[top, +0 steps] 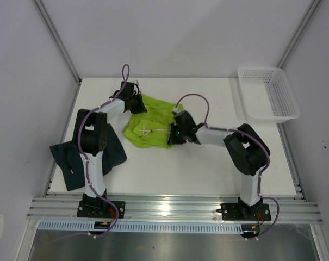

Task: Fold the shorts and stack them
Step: Fold the shorts, then neatly place the folded shorts to the corner

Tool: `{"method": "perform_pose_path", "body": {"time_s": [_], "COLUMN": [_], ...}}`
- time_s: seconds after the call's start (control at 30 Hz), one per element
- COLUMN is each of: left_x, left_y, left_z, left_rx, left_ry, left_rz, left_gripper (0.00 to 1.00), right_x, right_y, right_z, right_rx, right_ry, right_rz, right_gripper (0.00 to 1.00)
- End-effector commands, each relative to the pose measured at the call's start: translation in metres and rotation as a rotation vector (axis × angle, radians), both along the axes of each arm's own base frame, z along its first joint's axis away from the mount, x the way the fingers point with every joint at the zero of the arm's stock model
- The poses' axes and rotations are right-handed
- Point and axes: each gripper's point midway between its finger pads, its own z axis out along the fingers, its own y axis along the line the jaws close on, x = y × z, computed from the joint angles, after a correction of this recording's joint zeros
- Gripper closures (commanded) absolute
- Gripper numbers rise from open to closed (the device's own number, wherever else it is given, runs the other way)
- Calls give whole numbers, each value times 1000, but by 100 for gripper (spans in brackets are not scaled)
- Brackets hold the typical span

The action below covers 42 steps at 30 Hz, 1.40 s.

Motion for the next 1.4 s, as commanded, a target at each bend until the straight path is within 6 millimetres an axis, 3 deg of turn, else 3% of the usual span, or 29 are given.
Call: {"method": "perform_pose_path", "body": {"time_s": [0.0,0.07,0.1,0.17,0.2,0.23,0.27,0.3,0.33,0.37,0.43,0.47,0.53,0.57,0.63,0.67,0.73,0.77,0.8,0.83,0.87,0.9,0.93,1.0,1.03,1.1,1.13,1.23,1.37], "left_x": [0,-5,-13,-22,-21,-29,-30,-31,-35,-37,-43,-49,-58,-65,-75,-83,-90,-98,-105,-114,-126,-143,-158,-175,-192,-206,-221,-233,-224], "left_y": [-13,-25,-35,-48,-58,-62,-70,-78,-81,-87,-90,-86,-79,-72,-55,-45,-27,-20,-15,-12,-13,-11,-11,-19,-13,-18,-13,-17,-26], "left_z": [-4,-1,-6,5,17,18,39,52,60,84,102,118,130,131,156,151,165,159,155,168,159,155,137,133,100,97,70,53,38], "left_rx": [2,13,15,-18,-40,-57,-96,-125,-147,-184,-222,-229,-255,-254,-230,-194,-150,-128,-126,-146,-164,-182,-184,-213,-182,-211,-194,-235,-222], "left_ry": [-11,-23,-25,-57,-107,-108,-155,-183,-190,-238,-250,-274,-300,-311,-370,-325,-333,-293,-276,-302,-288,-291,-262,-271,-211,-214,-164,-158,-133], "left_rz": [-83,-119,-143,-188,-211,-227,-257,-266,-272,-291,-272,-246,-173,-138,-67,-29,54,80,111,118,125,124,119,106,121,110,117,112,98], "left_gripper": [100,100,99,95,87,81,76,60,54,45,42,37,32,19,11,7,6,5,5,5,5,5,5,5,5,5,5,5,5], "right_x": [-119,-150,-173,-181,-182,-180,-176,-174,-164,-158,-142,-134,-120,-99,-79,-54,-31,-22,-1,7,15,27,34,54,60,71,78,86,83], "right_y": [22,41,55,61,63,61,59,56,48,42,23,14,-6,-26,-46,-68,-83,-87,-99,-102,-103,-104,-105,-102,-99,-92,-85,-67,-53], "right_z": [-42,-38,-26,-5,8,37,53,68,100,114,146,151,159,159,158,154,152,142,147,142,126,128,123,106,100,93,84,76,53], "right_rx": [-167,-177,-174,-157,-133,-84,-56,-30,20,39,87,83,76,49,42,21,16,16,13,2,-13,-23,-35,-70,-74,-72,-77,-16,-82], "right_ry": [121,110,91,47,29,-10,-27,-41,-91,-109,-152,-162,-180,-207,-206,-214,-227,-198,-231,-228,-194,-216,-212,-221,-222,-230,-235,-253,-223], "right_rz": [137,210,272,290,296,295,288,287,265,250,220,204,184,152,127,84,52,57,34,30,39,52,59,77,90,119,150,228,272], "right_gripper": [100,100,94,62,47,34,33,32,32,31,30,30,30,30,30,30,28,28,26,23,21,17,17,17,17,17,17,17,21]}}
